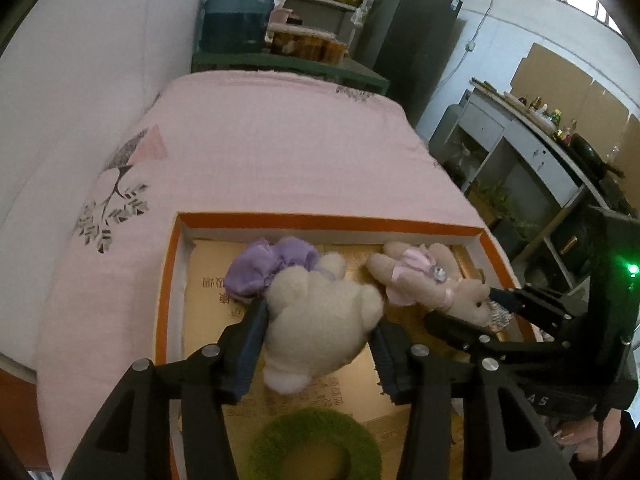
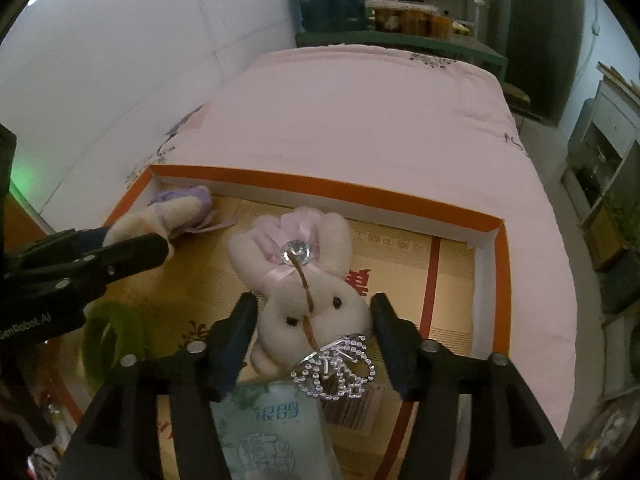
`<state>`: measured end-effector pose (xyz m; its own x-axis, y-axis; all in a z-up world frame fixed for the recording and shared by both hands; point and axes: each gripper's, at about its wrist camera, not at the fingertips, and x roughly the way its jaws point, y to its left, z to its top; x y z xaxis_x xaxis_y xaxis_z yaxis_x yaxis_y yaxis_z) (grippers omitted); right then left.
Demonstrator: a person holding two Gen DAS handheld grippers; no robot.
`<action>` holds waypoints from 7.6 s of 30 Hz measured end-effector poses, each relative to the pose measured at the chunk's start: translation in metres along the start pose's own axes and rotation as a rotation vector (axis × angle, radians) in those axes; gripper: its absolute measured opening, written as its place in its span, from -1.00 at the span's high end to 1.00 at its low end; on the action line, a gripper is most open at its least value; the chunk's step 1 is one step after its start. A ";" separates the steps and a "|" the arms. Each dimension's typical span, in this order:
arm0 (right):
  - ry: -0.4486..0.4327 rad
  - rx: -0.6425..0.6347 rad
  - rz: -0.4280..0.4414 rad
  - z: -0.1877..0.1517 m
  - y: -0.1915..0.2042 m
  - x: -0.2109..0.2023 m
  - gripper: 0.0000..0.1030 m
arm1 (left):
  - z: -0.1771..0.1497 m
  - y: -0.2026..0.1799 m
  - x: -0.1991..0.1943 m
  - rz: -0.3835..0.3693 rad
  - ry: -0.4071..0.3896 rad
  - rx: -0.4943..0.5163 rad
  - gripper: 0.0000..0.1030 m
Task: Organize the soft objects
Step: 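Lower the bear and bunny into the box and open both tools, then withdraw both open tools from the box toward the remaining pile, then grasp the leopard-print scrunchie with the left tool while the right tool grasps the bagged green soap, then lift the scrunchie and green soap bag and carry both over the box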
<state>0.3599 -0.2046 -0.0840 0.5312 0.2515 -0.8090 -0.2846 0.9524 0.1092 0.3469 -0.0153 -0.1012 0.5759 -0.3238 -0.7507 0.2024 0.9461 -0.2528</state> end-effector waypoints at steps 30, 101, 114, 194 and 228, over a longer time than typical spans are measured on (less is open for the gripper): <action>-0.088 -0.003 0.012 -0.053 0.032 -0.091 -0.35 | -0.036 -0.035 -0.111 -0.028 -0.181 0.027 -0.23; -0.143 0.010 0.101 -0.200 0.127 -0.186 -0.36 | -0.184 -0.009 -0.235 -0.092 -0.320 -0.104 -0.23; -0.081 0.053 0.128 -0.209 0.127 -0.137 -0.37 | -0.197 -0.017 -0.214 -0.146 -0.279 -0.076 -0.23; -0.228 0.039 0.097 -0.195 0.101 -0.202 0.01 | -0.171 -0.052 -0.200 -0.215 -0.293 -0.035 0.84; -0.271 0.052 0.102 -0.124 0.061 -0.174 0.01 | -0.107 -0.060 -0.159 -0.057 -0.318 -0.005 0.84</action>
<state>0.1512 -0.2121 -0.0084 0.6976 0.3766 -0.6095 -0.3101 0.9256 0.2170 0.1583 -0.0195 -0.0323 0.7823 -0.3613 -0.5074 0.2380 0.9262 -0.2925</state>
